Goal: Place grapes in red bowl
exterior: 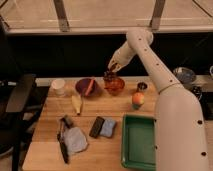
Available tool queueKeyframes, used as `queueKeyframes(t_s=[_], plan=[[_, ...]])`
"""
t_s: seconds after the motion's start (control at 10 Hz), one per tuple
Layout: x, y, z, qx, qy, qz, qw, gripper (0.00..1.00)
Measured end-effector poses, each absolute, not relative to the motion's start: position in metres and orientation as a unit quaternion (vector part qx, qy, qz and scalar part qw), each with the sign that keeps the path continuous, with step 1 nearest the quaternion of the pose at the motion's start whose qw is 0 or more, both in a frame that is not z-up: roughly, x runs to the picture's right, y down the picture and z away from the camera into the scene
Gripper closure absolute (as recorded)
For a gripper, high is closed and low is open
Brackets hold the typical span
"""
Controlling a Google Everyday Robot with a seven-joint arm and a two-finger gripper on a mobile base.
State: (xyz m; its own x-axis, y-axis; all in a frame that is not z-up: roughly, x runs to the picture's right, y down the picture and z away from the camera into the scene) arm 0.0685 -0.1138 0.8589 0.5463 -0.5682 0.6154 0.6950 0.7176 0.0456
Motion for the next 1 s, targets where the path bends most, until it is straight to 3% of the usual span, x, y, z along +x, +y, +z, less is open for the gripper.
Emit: queueKeyframes(t_s=[0.5, 0.7, 1.0], plan=[[0.061, -0.093, 0.875, -0.082, -0.329, -0.34, 0.877, 0.28], [0.078, -0.096, 0.871, -0.072, -0.331, -0.324, 0.883, 0.2], [0.075, -0.096, 0.871, -0.071, -0.333, -0.325, 0.882, 0.2]])
